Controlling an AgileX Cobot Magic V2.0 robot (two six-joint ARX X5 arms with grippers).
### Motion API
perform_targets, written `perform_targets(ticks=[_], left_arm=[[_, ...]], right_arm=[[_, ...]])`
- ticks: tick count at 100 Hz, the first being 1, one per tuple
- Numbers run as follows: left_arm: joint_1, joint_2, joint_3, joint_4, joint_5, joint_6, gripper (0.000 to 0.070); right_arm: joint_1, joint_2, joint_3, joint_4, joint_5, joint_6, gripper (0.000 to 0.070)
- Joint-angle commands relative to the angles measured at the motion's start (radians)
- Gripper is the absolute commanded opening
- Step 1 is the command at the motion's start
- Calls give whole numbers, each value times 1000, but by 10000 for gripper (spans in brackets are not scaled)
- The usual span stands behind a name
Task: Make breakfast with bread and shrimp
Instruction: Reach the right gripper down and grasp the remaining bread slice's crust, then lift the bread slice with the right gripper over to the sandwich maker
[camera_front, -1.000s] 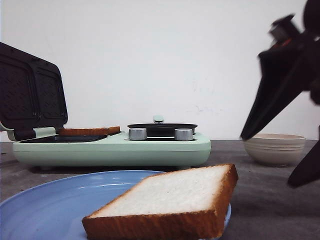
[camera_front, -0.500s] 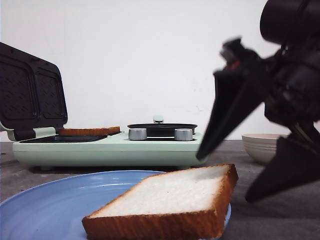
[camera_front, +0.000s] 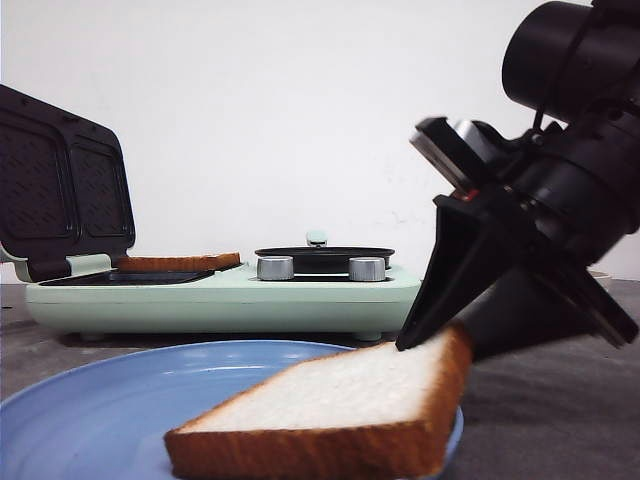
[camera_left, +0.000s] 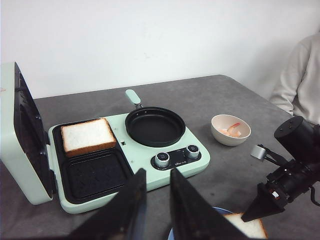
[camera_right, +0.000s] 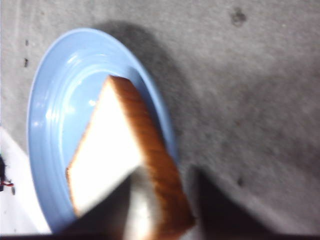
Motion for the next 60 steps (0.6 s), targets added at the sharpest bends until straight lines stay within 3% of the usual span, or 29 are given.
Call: perform_targets(ticks=[1,22,46,60], left_arm=[[-5,2,12,8,6,-2,4],[-5,2,12,7,6,-2,4],[-5,2,12,13,5,-2,4],[-5,2,12,42,5,-2,4]], right_arm=[[10,14,13,8,6,10,3],[7,-35,43,67,2,56,3],[7,-98,259,55,-60,72,3],[7,-96,372,74,-21,91,3]])
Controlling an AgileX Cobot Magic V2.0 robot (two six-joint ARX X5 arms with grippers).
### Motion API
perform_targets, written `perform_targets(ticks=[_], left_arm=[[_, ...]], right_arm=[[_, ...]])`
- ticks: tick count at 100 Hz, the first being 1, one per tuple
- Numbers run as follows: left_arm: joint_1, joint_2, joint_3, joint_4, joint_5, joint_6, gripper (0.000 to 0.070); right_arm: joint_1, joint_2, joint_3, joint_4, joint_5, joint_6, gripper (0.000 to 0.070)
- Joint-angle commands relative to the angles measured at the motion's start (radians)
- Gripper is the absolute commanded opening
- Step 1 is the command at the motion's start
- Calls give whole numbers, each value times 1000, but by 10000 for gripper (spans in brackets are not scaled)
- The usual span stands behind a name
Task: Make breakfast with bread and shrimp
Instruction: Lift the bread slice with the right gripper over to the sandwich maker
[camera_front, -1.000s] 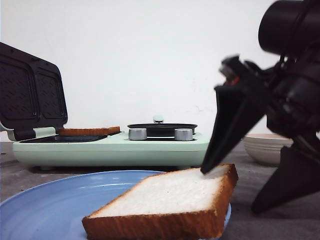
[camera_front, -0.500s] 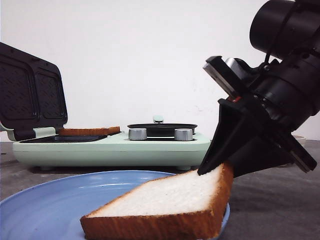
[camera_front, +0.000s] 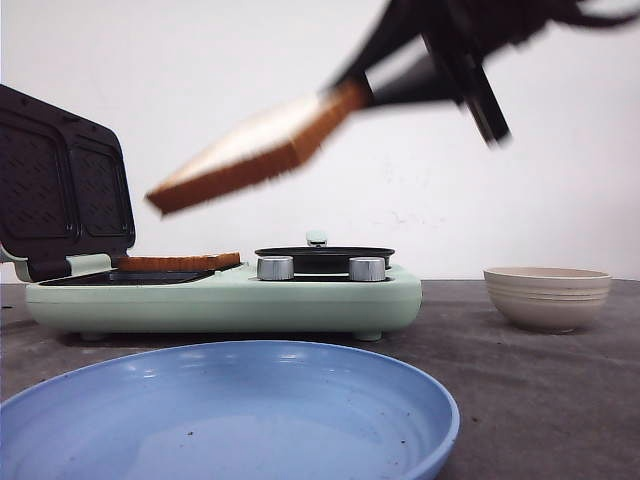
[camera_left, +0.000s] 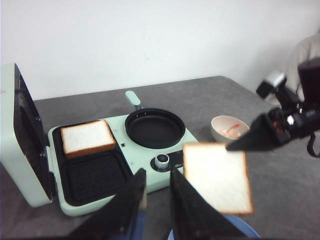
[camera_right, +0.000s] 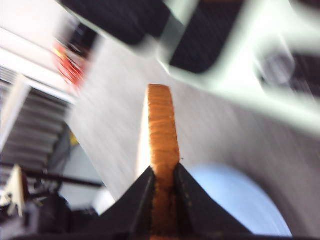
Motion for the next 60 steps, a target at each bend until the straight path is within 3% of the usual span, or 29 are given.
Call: perform_targets(ticks=[1,25,39,60], left_arm=[[-5,2,12,24,5,-2,4],[-5,2,12,60,5,-2,4],[-5,2,12,71,5,-2,4],[-5,2,12,70,5,-2,4]], right_arm=[[6,14,50,24,29,24,3],[-9,126,133,178,42,110,3],[-9,249,201,192,34,130,3],[-8,483,384,195,-124,159,2]])
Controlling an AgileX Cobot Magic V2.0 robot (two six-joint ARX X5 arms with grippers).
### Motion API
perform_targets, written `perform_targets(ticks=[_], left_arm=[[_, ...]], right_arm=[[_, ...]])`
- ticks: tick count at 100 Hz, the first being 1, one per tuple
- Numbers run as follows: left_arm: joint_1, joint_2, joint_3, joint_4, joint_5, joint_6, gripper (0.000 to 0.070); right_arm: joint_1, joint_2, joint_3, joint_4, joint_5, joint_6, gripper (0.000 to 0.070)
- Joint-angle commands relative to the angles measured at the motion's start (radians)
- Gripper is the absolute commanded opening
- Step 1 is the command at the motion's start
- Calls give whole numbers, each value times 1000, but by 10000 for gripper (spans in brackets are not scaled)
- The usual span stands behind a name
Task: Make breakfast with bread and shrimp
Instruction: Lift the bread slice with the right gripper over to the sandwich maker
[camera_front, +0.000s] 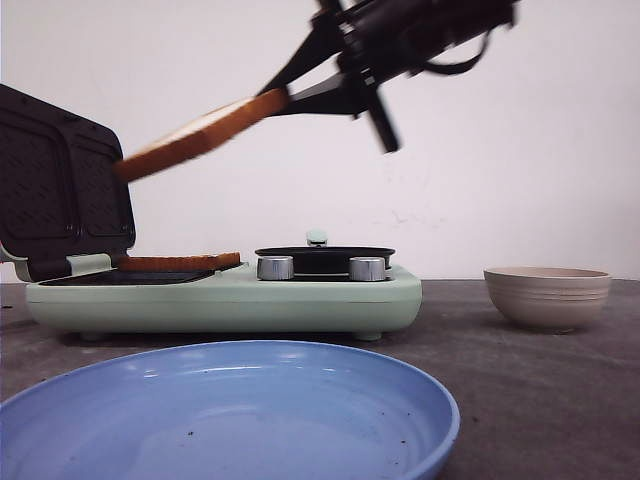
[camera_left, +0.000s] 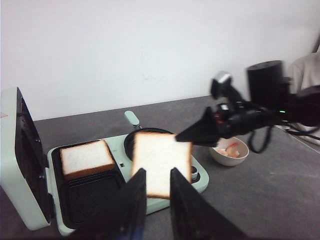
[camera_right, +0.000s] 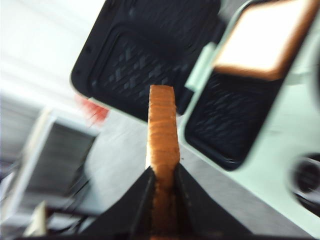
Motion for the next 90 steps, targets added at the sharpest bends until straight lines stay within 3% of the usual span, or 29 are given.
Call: perform_targets(ticks=[1,52,90], left_arm=[[-5,2,12,10,5,-2,4],[-5,2,12,6,5,-2,4],[-5,2,12,2,5,-2,4]], right_arm=[[8,88,85,15,-42,29,2],[-2,569,723,-275,-229,35,1],[-5,648,782,-399,-249,-51,1]])
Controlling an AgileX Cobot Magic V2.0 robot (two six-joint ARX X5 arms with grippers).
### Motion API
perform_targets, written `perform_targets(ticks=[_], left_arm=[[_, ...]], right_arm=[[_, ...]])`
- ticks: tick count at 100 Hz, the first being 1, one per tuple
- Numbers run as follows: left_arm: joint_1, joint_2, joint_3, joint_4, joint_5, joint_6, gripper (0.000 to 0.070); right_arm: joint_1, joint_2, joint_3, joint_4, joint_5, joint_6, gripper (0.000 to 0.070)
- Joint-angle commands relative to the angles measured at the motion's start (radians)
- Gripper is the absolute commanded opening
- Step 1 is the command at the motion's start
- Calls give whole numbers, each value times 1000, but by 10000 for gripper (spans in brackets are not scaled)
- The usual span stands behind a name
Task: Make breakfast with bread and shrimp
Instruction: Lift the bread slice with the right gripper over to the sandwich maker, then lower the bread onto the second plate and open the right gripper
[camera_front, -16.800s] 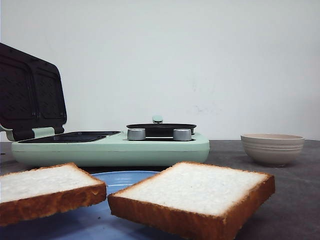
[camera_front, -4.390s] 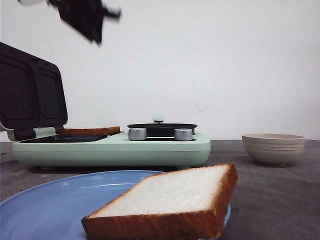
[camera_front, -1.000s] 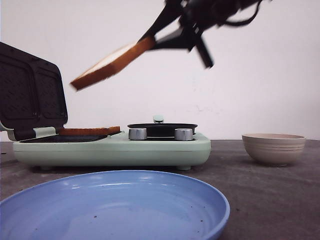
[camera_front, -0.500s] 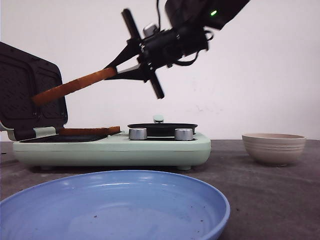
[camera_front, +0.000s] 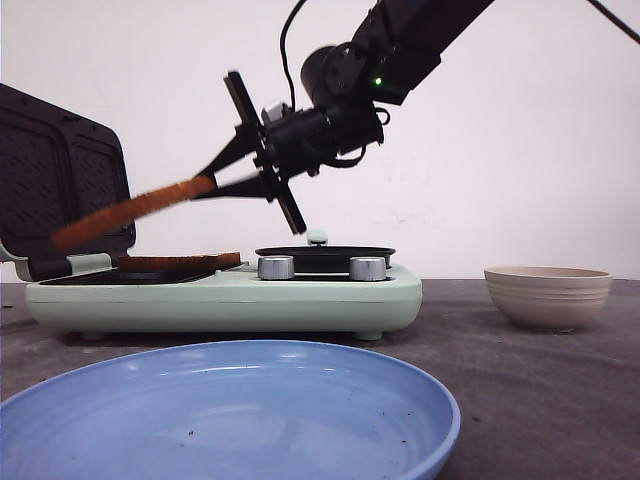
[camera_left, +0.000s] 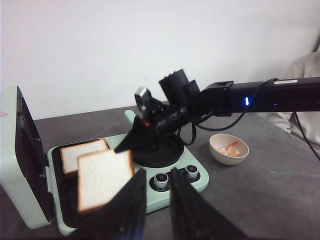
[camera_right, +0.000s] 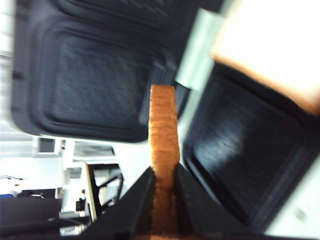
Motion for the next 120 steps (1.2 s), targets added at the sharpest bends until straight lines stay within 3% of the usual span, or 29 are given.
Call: perform_targets(ticks=[1,21,34,120], left_arm=[[-5,2,12,5,5,-2,4],[-5,3,12,6,5,-2,4],[-5,3,12,5,5,-2,4],[-5,3,12,-17,6,-6,4]], right_arm=[[5,23,28,6,-2,-55,1],[8,23,28,9,2,-58,1],[12,23,28,16,46,-66,1],[13,88,28,122,63,-12,1]])
